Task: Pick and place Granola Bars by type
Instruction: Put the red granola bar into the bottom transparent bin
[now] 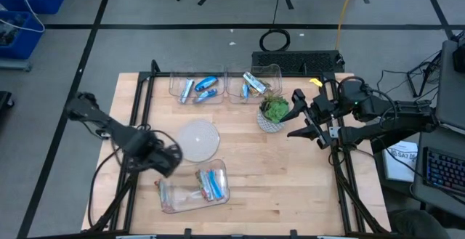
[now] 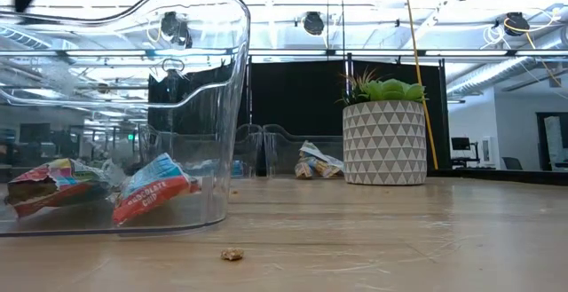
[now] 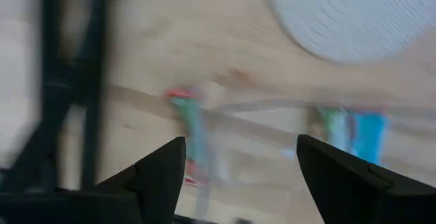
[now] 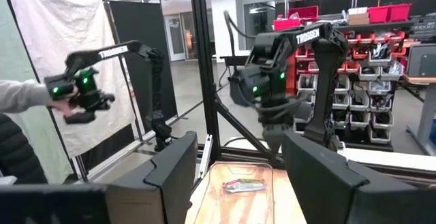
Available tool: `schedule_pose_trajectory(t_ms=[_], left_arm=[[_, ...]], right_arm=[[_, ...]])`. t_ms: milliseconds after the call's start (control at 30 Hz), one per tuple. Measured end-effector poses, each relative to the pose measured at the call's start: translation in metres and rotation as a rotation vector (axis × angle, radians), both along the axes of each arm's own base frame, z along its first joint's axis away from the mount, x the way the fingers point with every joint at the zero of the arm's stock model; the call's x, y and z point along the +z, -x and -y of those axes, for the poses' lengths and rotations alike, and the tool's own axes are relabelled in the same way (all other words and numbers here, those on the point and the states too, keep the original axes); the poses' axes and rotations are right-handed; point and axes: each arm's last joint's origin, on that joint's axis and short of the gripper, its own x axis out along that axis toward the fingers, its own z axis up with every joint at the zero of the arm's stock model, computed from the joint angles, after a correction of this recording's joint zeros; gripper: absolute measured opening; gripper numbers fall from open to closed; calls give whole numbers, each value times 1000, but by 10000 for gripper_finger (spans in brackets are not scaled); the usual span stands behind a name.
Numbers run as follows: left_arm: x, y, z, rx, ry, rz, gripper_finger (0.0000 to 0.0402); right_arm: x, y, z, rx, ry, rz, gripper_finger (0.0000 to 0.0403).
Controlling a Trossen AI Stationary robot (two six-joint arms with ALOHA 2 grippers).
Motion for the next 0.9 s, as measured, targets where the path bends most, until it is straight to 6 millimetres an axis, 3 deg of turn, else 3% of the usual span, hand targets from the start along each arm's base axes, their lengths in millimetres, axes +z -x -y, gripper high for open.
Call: schedule_pose_trajectory(t_ms=[133,233,667,900], left_arm=[[11,25,-4,68,-4,-50,283],[6,36,-12,84,0,-49,273],[-62,42,-39,246,-32,-300,206],[-97,44,-39,256,29,-295,189]], right_arm=[[0,0,0,0,9,3,208],[0,0,0,-1,15,4,208],[-2,0,0,2,16,-19,208],[-7,0,0,5,18,-61,208]])
